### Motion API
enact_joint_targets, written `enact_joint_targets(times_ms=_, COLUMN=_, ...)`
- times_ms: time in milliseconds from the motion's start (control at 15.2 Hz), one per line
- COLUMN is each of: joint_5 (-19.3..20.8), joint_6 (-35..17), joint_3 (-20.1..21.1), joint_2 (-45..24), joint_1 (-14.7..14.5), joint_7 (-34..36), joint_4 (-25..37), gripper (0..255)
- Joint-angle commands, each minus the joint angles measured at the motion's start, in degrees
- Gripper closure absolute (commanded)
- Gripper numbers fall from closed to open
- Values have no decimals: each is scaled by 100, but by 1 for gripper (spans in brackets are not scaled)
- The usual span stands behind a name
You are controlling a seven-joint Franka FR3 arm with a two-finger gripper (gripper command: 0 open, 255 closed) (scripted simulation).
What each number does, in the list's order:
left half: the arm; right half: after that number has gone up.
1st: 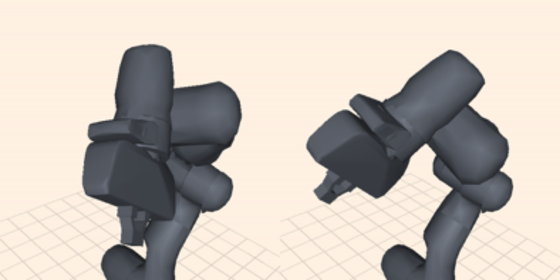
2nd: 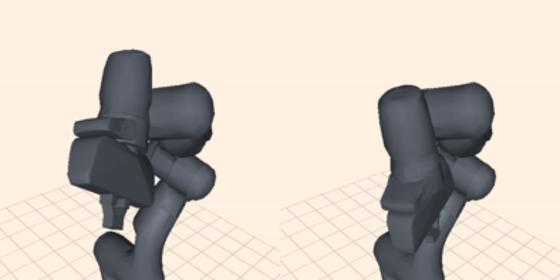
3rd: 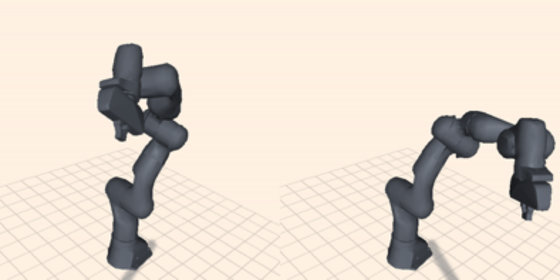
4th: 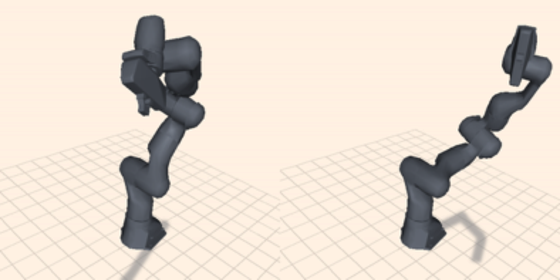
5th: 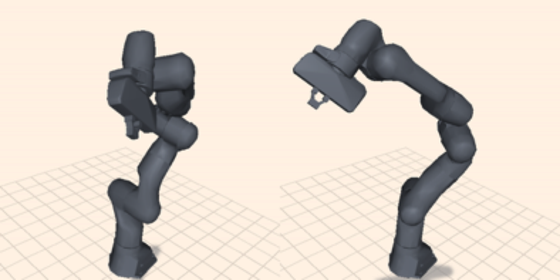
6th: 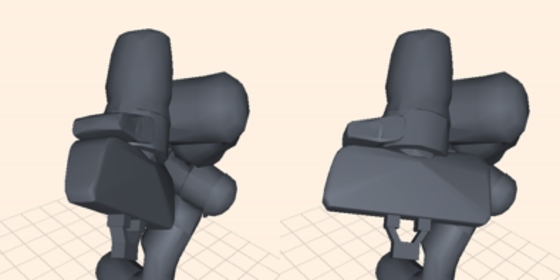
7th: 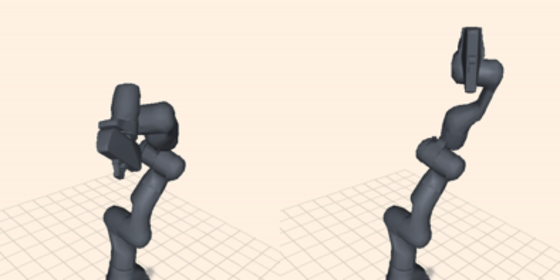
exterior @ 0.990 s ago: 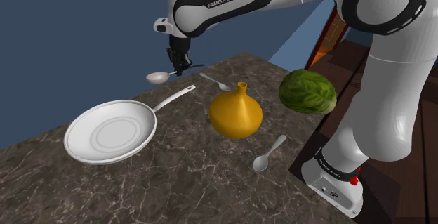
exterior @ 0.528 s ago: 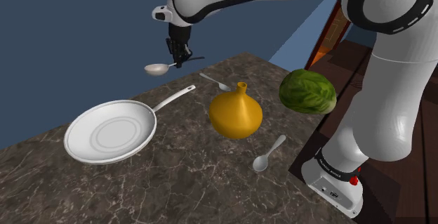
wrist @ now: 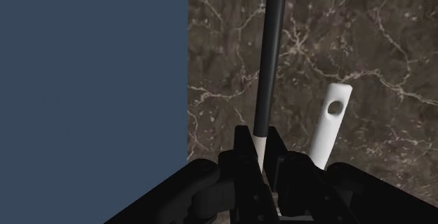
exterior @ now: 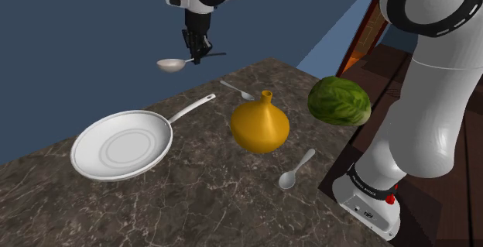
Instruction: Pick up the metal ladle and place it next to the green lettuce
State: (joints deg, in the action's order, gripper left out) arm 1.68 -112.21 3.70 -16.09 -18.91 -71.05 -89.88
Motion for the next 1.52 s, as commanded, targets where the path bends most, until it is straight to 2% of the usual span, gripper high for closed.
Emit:
enact_joint_targets(times_ms=0, joint_5=-2, joint_6=148, joint_3=1, joint_2=10, joint_1=-1, joint_7=-2, joint_4=135, gripper=255)
enact_joint_targets(times_ms=1056, joint_5=0, joint_6=1371, joint_3=7, joint_2=-100, joint_1=-20, joint_7=-15, joint_4=1468, gripper=255)
enact_joint_targets(times_ms=1452, joint_5=-159, joint_6=961, joint_3=-201, joint_2=1003, joint_1=383, joint_7=-620, joint_4=-38, gripper=255)
